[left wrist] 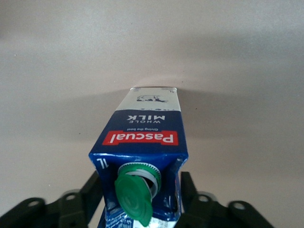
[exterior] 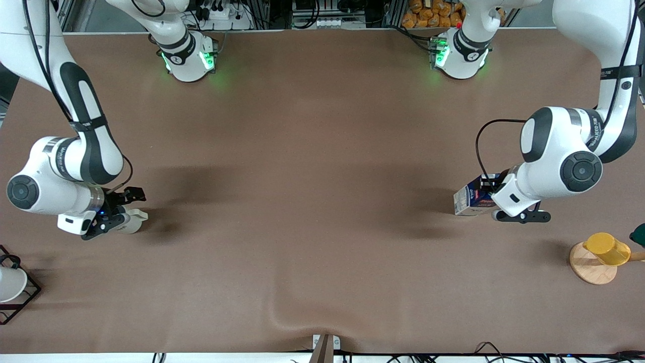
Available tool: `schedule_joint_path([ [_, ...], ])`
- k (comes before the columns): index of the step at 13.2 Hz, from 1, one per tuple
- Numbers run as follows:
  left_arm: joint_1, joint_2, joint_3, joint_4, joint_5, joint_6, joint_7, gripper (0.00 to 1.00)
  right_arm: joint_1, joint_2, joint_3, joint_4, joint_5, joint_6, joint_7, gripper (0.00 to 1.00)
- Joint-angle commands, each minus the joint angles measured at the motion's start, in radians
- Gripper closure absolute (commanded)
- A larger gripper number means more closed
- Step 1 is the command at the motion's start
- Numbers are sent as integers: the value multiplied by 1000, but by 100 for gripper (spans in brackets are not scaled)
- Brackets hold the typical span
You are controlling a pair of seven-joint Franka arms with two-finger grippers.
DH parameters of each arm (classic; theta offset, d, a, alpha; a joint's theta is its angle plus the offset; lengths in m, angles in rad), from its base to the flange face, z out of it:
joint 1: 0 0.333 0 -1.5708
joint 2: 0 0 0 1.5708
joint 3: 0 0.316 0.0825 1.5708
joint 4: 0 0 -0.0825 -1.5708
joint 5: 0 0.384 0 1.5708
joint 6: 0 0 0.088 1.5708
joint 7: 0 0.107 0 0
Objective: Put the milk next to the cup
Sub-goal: 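Grasp the white mug with the right gripper while the left gripper grasps the carton, then carry the mug and carton toward the table middle with both grippers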
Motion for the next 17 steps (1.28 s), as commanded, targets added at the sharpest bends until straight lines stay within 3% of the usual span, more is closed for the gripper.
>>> schedule_joint_path([
  [1,-3,-10,-4,-9,27,13,-27,37,-12,48,9,16,-41,14,-84,0],
  [2,-3,-10,-4,-8,27,13,-27,37,-9,64,9,36,-82,14,-153,19],
  [3,-3,-10,-4,-7,27,13,-27,39,-16,67,9,42,-101,14,-207,63],
  [4,-3,-10,-4,-6,27,13,-27,41,-22,67,9,42,-99,14,-230,87],
  [5,-3,-11,-4,-4,27,13,-27,44,-28,67,9,42,-99,13,-232,99],
  [12,-14,-15,-5,25,27,5,-26,49,-18,65,10,100,-89,4,-189,100],
  [17,-17,-27,-7,43,27,2,-29,48,80,65,18,154,-87,2,-7,100],
])
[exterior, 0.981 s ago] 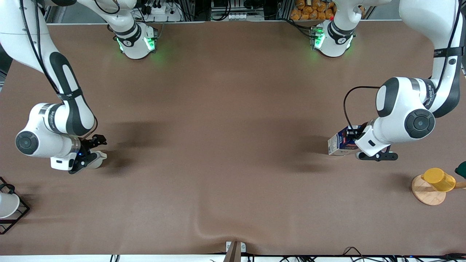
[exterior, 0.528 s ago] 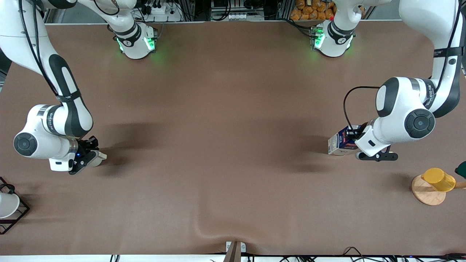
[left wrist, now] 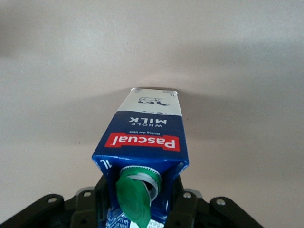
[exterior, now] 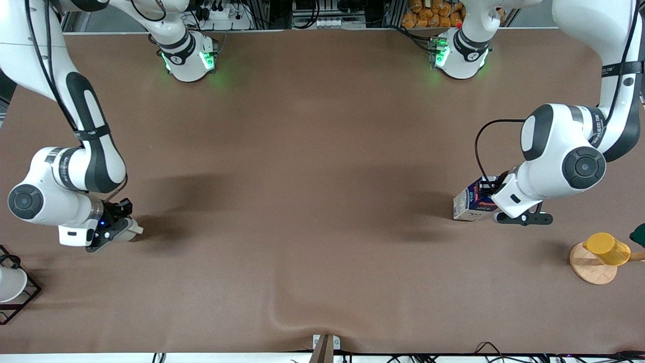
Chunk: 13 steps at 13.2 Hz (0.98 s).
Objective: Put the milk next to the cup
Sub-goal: 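Carry the mug and carton toward the table middle with both grippers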
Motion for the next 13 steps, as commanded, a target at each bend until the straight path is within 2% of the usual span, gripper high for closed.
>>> schedule_joint_path([
  [1,-4,-24,-6,2,25,-4,-26,48,70,10,6,29,-8,-15,137,100],
  [4,-12,-34,-30,9,21,-5,-64,48,203,16,9,52,118,-17,334,100],
  [9,-12,-51,-121,37,21,-27,-184,48,352,51,12,78,152,-17,730,100],
  [11,-17,-50,-150,54,17,-44,-224,50,403,82,10,107,250,-17,790,100],
  [13,-27,-50,-158,65,17,-61,-254,49,459,100,10,126,276,-15,870,100],
])
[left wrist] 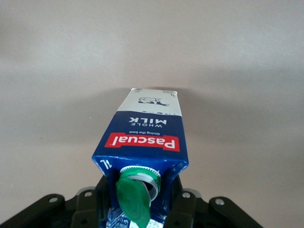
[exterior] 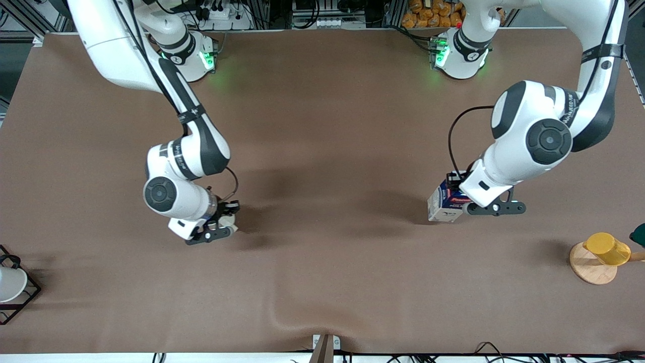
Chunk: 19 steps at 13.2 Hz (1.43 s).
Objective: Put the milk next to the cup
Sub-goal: 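Carry the mug and carton toward the table middle with both grippers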
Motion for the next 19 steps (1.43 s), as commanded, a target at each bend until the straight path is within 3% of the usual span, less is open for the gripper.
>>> schedule_joint_path([
  [1,-6,-12,-10,18,17,-37,-40,49,94,45,-8,73,25,-12,147,100],
  [4,-3,-15,-30,56,14,-101,-42,49,195,60,-11,126,15,-14,368,100],
  [10,-3,-38,-74,75,11,-172,-78,49,252,80,-11,139,6,-14,406,100],
  [11,-3,-40,-89,74,11,-175,-100,49,250,80,-11,139,8,-14,406,80],
  [12,-3,-38,-105,74,11,-175,-126,49,252,80,-11,137,8,-14,406,52],
  [13,-6,-38,-116,74,11,-175,-156,49,252,80,-11,136,8,-14,406,5],
  [14,-9,-37,-128,74,13,-175,-186,49,250,79,-11,134,8,-14,406,0],
  [19,-29,-20,-226,77,13,-169,-333,49,217,1,-39,133,8,-126,409,0],
])
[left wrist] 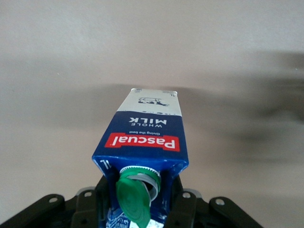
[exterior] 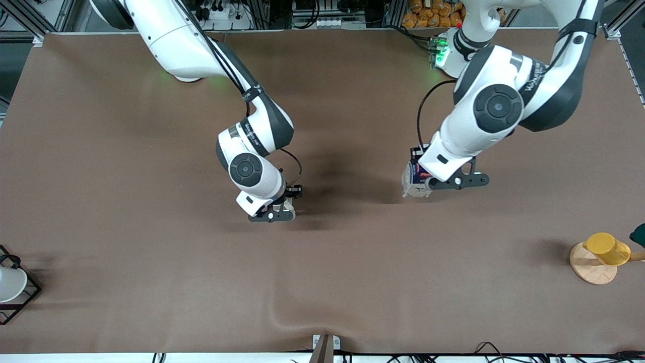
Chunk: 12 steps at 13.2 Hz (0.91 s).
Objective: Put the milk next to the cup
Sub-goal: 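Carry the mug and carton toward the table middle with both grippers, then release the mug with the right gripper while the left gripper carries the carton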
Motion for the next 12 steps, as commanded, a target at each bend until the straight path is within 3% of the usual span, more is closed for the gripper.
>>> schedule_joint_path([
  [1,-40,13,-53,11,13,-5,-95,49,-37,-88,-23,4,-3,-90,12,0],
  [4,-167,83,-56,84,11,-4,-117,47,-105,-197,-29,1,-3,-200,4,0],
  [6,-251,169,-52,193,14,-4,-130,47,-161,-257,-31,0,-4,-279,-14,0],
  [9,-369,276,-35,328,19,18,-228,47,-288,-346,-29,-78,-3,-328,-230,0],
  [12,-468,301,20,337,19,130,-239,48,-399,-470,-32,-166,-7,-331,-364,0],
])
